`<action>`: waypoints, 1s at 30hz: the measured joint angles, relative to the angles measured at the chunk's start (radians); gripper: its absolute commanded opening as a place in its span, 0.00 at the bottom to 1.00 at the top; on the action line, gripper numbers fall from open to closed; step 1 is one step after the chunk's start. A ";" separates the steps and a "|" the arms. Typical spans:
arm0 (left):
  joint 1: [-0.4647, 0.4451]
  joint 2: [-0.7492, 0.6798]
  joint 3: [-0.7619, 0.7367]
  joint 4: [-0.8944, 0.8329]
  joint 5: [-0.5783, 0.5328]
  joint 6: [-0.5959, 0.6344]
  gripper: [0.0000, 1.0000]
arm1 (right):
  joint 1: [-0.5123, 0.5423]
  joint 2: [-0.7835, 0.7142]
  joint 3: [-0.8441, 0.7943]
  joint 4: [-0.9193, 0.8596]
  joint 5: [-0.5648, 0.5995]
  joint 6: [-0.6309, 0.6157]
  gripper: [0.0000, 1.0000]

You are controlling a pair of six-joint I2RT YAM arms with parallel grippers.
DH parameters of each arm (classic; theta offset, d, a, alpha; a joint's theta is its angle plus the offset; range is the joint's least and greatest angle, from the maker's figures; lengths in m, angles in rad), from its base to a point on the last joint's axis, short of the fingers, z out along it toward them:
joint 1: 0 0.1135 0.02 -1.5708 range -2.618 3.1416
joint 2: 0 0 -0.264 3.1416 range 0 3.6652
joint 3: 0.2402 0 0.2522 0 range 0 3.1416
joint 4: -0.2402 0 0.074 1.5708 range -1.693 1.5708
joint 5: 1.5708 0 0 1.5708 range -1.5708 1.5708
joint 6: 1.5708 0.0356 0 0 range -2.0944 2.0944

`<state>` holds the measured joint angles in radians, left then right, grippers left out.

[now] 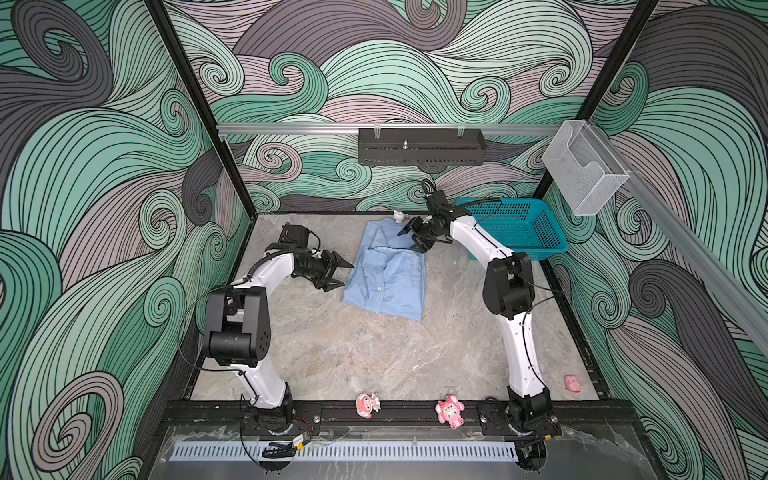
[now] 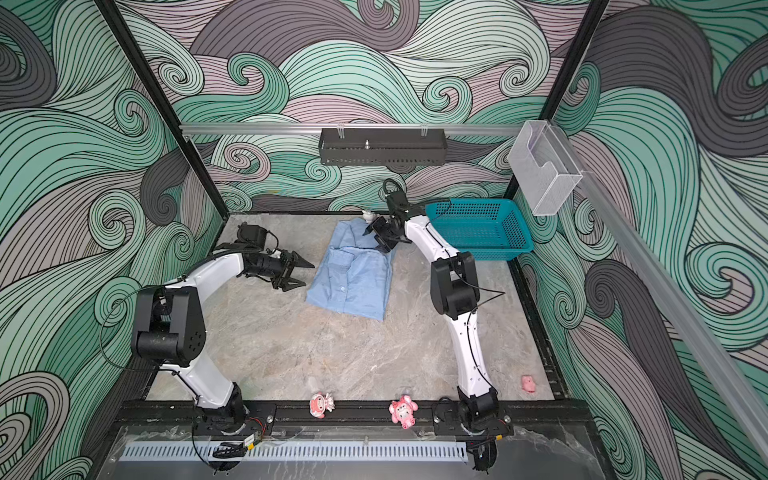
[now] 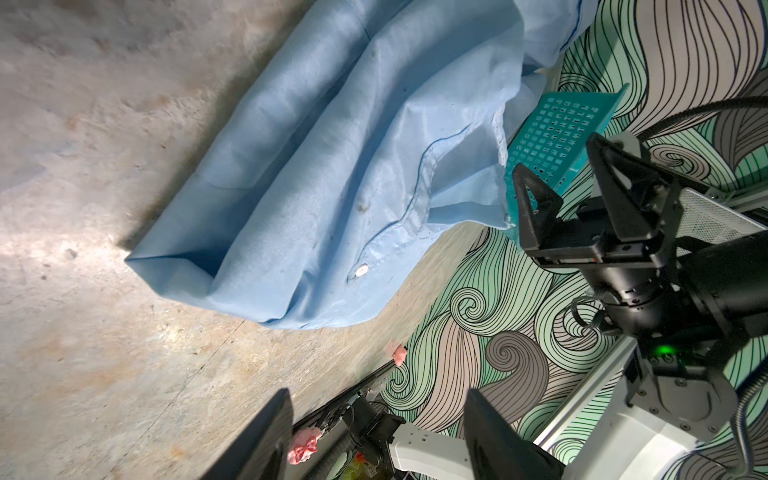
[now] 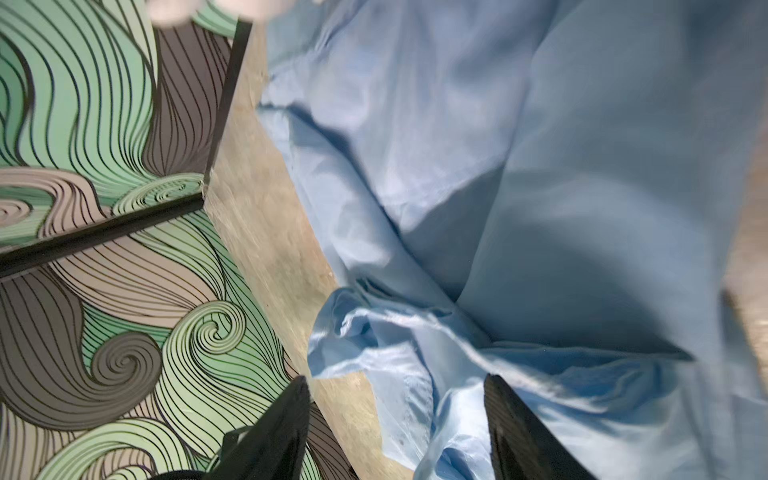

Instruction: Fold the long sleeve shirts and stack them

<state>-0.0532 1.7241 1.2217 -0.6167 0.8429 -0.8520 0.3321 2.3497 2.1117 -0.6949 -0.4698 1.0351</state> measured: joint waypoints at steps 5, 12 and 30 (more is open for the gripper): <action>0.000 0.010 0.000 0.005 0.000 0.003 0.67 | -0.022 -0.037 -0.117 -0.013 0.007 -0.014 0.67; 0.000 0.126 0.050 -0.006 0.000 0.028 0.61 | 0.020 -0.080 -0.160 -0.060 0.019 -0.105 0.64; -0.047 0.470 0.597 -0.353 -0.163 0.320 0.45 | 0.031 -0.143 -0.156 -0.238 0.209 -0.329 0.69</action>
<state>-0.1005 2.1944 1.8187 -0.9695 0.6800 -0.5320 0.3634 2.2063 1.9556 -0.9333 -0.2607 0.7059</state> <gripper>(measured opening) 0.467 0.699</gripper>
